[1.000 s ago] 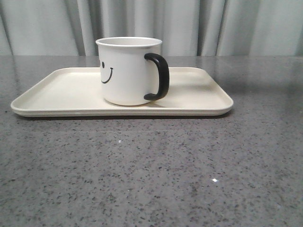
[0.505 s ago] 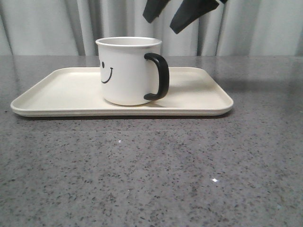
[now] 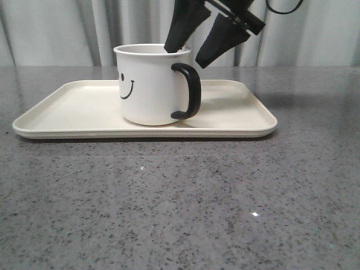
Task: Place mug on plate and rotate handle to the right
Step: 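Lift the mug with the right gripper and turn it, face toward the front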
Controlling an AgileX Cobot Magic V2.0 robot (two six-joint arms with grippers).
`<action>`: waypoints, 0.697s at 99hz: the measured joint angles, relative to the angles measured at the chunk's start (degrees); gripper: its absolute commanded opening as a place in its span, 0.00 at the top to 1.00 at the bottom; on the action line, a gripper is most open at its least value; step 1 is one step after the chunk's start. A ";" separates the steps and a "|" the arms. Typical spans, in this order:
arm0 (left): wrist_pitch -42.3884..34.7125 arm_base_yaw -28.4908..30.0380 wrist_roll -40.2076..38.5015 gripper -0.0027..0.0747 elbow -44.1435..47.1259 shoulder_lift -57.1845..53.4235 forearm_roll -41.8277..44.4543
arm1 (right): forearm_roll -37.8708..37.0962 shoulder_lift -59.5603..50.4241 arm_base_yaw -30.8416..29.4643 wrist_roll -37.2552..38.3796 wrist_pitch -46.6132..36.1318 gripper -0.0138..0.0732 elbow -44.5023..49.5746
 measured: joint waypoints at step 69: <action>0.00 0.00 0.00 0.99 0.00 0.00 -0.10 | 2.33 2.31 1.53 -0.03 -0.73 0.92 0.00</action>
